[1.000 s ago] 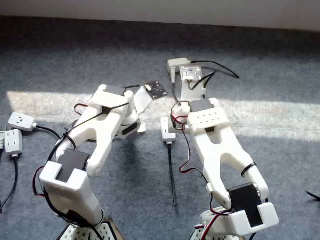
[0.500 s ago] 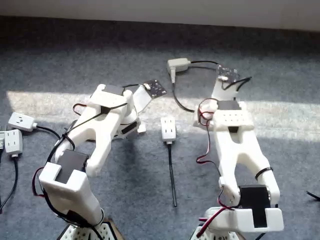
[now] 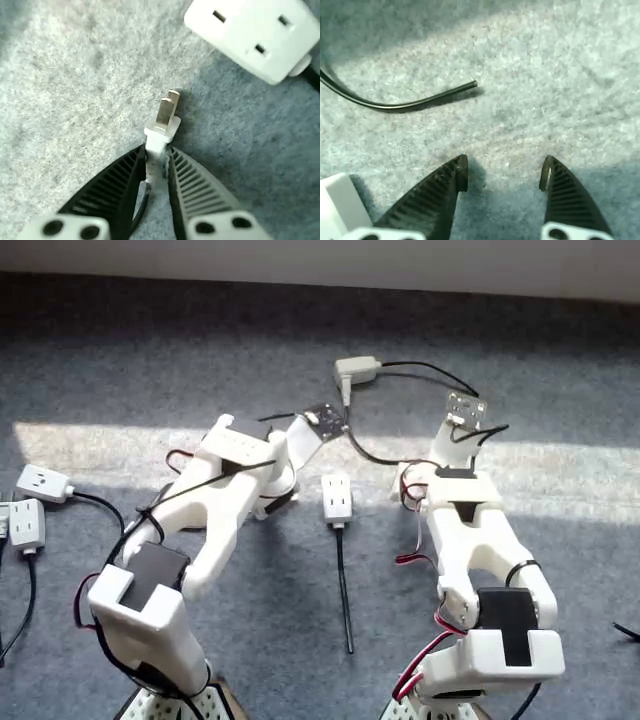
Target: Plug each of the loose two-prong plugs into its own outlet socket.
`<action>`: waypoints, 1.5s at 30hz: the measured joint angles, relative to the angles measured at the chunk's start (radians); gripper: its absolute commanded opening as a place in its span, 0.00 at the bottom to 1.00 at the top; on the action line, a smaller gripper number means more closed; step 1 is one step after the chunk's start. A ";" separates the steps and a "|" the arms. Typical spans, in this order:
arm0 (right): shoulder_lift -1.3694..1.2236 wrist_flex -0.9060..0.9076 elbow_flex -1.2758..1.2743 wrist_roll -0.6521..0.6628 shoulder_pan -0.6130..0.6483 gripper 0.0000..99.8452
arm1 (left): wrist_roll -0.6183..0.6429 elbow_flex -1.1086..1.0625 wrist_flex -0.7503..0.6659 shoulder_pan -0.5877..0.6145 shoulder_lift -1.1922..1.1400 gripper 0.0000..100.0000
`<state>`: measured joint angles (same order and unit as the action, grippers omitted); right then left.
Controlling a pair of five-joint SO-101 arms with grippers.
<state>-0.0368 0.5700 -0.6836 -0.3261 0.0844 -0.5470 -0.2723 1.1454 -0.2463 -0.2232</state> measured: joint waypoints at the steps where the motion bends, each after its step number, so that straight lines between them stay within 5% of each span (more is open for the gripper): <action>1: 0.000 0.000 0.000 -0.002 0.000 0.23 | 0.000 0.000 -0.011 -0.017 0.000 0.02; 7: 0.000 0.000 0.006 -0.009 -0.005 0.23 | 0.091 0.008 -0.098 -0.110 0.000 0.02; 18: -0.002 0.000 0.006 -0.012 -0.026 0.23 | 0.626 0.201 -0.132 0.002 -0.002 0.00; 27: -0.002 0.000 0.014 -0.012 -0.026 0.23 | 0.666 0.138 -0.095 -0.064 0.331 0.01; 32: -0.002 0.000 0.014 -0.012 -0.029 0.23 | 0.666 -0.083 -0.123 -0.115 0.644 0.01; 37: -0.002 0.000 0.014 -0.012 -0.029 0.23 | 0.649 -0.482 -0.430 -0.114 0.881 0.01; 45: -0.002 0.000 0.014 -0.012 -0.029 0.23 | 0.614 -1.175 -1.352 -0.112 1.099 0.01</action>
<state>-0.0384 0.5700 -0.6697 -0.3383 0.0552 0.0667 -1.4477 -0.2064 -0.3583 0.8753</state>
